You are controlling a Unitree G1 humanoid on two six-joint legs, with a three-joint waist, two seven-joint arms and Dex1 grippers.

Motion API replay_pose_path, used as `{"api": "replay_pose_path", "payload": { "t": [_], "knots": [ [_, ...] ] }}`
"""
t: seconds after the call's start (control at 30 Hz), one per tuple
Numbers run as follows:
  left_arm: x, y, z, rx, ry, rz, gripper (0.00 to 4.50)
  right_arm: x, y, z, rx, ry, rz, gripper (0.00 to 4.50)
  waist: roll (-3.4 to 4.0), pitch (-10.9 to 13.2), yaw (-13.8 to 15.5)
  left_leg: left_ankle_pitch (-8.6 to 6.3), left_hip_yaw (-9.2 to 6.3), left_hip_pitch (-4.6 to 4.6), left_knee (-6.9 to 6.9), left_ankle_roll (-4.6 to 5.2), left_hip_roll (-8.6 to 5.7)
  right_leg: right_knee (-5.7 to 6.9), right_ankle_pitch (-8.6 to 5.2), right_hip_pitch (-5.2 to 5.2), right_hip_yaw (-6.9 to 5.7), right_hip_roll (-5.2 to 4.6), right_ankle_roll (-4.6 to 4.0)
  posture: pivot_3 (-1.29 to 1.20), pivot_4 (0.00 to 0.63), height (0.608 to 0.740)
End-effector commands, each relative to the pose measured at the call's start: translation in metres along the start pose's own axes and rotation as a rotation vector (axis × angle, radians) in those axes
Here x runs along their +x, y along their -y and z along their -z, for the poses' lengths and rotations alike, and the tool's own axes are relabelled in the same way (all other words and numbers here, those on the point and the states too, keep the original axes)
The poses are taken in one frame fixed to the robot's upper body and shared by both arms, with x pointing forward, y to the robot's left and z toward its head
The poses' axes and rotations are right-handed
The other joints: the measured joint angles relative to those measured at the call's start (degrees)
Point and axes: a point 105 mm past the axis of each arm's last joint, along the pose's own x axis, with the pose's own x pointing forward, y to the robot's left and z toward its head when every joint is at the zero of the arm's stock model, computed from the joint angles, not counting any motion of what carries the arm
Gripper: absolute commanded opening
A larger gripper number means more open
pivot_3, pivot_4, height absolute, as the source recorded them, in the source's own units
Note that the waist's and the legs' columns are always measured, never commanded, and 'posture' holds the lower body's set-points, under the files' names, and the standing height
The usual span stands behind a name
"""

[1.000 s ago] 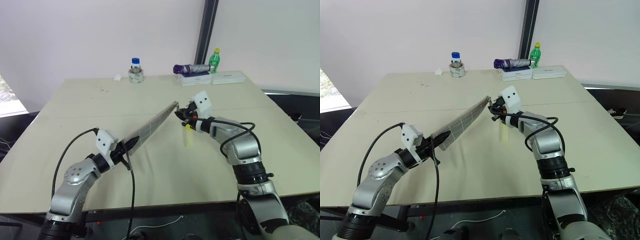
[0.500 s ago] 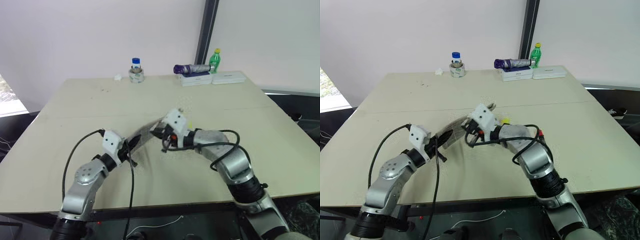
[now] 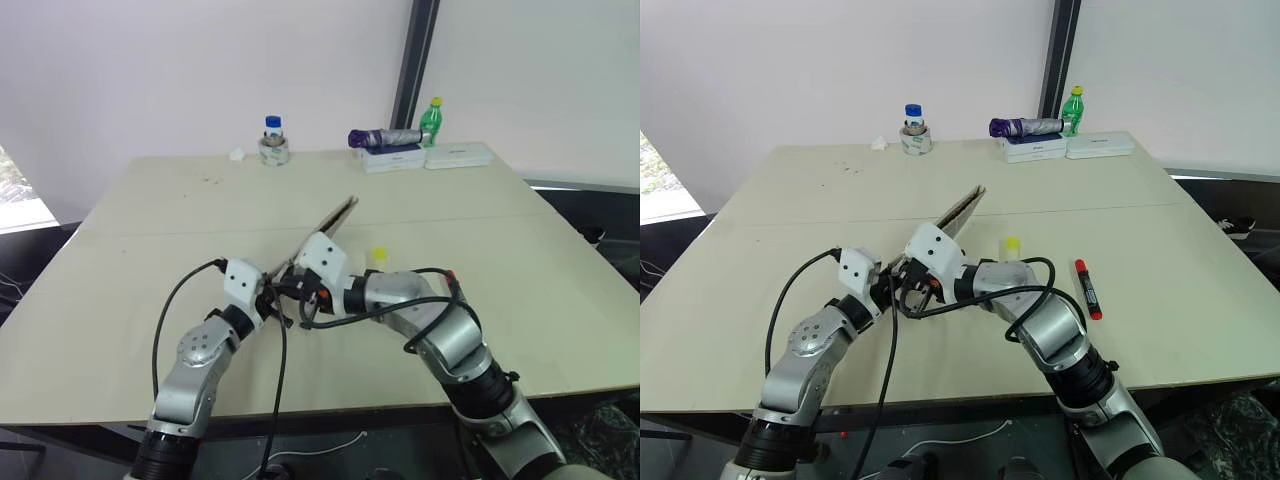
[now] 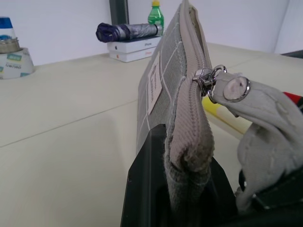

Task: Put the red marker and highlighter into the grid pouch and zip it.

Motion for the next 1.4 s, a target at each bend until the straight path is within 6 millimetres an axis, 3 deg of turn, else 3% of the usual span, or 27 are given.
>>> {"api": "replay_pose_path", "payload": {
  "t": [0.03,0.1,0.23,0.33,0.5,0.7,0.83,0.93,1.1,1.27,1.4],
  "knots": [
    [0.004,-0.002,-0.015,0.044,0.057,-0.020,0.00,-0.005,-0.006,-0.018,-0.017,0.057,-0.035,0.27,0.00,0.0,0.0,0.00,0.00,0.00,0.00,0.00,0.00,0.00,0.00,0.00,0.00,0.00,0.00,0.00,0.150,0.736],
    [0.004,-0.004,-0.016,0.056,0.058,-0.023,0.00,-0.015,0.003,-0.014,-0.003,0.040,-0.012,0.83,0.00,0.0,0.0,0.00,0.00,0.00,0.00,0.00,0.00,0.00,0.00,0.00,0.00,0.00,0.00,0.00,0.150,0.736],
    [0.000,-0.016,-0.019,0.130,0.051,-0.023,0.00,-0.045,0.055,0.004,0.046,-0.035,0.255,2.83,-0.02,0.0,0.3,0.00,0.00,0.00,0.01,0.00,-0.02,-0.02,0.00,0.02,-0.01,0.00,0.00,0.00,0.150,0.736],
    [-0.003,-0.024,-0.020,0.187,0.042,-0.021,0.00,-0.061,0.075,0.024,0.090,-0.096,0.380,4.25,-0.01,0.0,0.9,0.00,0.00,0.00,0.00,0.00,-0.15,-0.03,0.00,0.01,-0.01,0.00,0.00,0.00,0.150,0.736],
    [-0.006,-0.036,-0.018,0.302,0.024,-0.007,0.00,-0.082,0.108,0.076,0.192,-0.232,0.646,4.25,-0.02,0.0,1.1,0.00,0.03,-0.01,-0.02,0.00,-0.17,-0.04,0.00,0.00,0.02,-0.02,0.00,0.00,0.150,0.736],
    [-0.005,-0.029,-0.010,0.368,0.019,0.024,0.00,-0.090,0.117,0.116,0.301,-0.309,0.802,4.25,-0.01,0.0,1.0,0.00,0.03,-0.02,-0.03,0.00,-0.18,-0.05,0.00,-0.01,0.02,-0.02,0.00,0.00,0.150,0.736],
    [-0.004,-0.028,-0.008,0.374,0.024,0.018,0.00,-0.089,0.113,0.124,0.361,-0.318,0.803,4.25,-0.01,0.0,1.0,0.00,0.03,-0.02,-0.03,0.00,-0.18,-0.05,0.00,-0.01,0.02,-0.02,0.00,0.00,0.150,0.736],
    [-0.003,-0.027,-0.006,0.376,0.024,0.012,0.00,-0.088,0.111,0.124,0.394,-0.302,0.805,3.42,-0.01,0.0,1.0,0.00,0.02,-0.02,-0.03,0.00,-0.18,-0.05,0.00,0.00,0.02,-0.02,0.00,0.00,0.150,0.736],
    [-0.002,-0.026,-0.003,0.373,0.025,0.018,0.00,-0.092,0.113,0.117,0.383,-0.293,0.819,0.87,-0.01,0.0,1.0,0.00,0.02,-0.02,-0.03,0.00,-0.19,-0.05,0.00,0.00,0.01,-0.01,0.00,0.00,0.150,0.736],
    [0.000,-0.024,-0.002,0.358,0.029,0.035,0.00,-0.103,0.108,0.073,0.105,-0.236,0.643,0.88,-0.01,0.0,1.2,0.00,0.03,-0.05,0.00,0.01,-0.24,-0.06,0.00,0.00,0.00,-0.05,0.01,0.00,0.150,0.736],
    [0.002,-0.023,-0.002,0.351,0.033,0.045,0.00,-0.115,0.103,0.039,0.044,-0.141,0.534,0.88,-0.03,0.0,0.8,0.00,0.03,-0.04,-0.02,0.01,-0.22,-0.08,-0.01,0.02,-0.08,-0.02,0.01,0.00,0.150,0.736]
  ]
}}
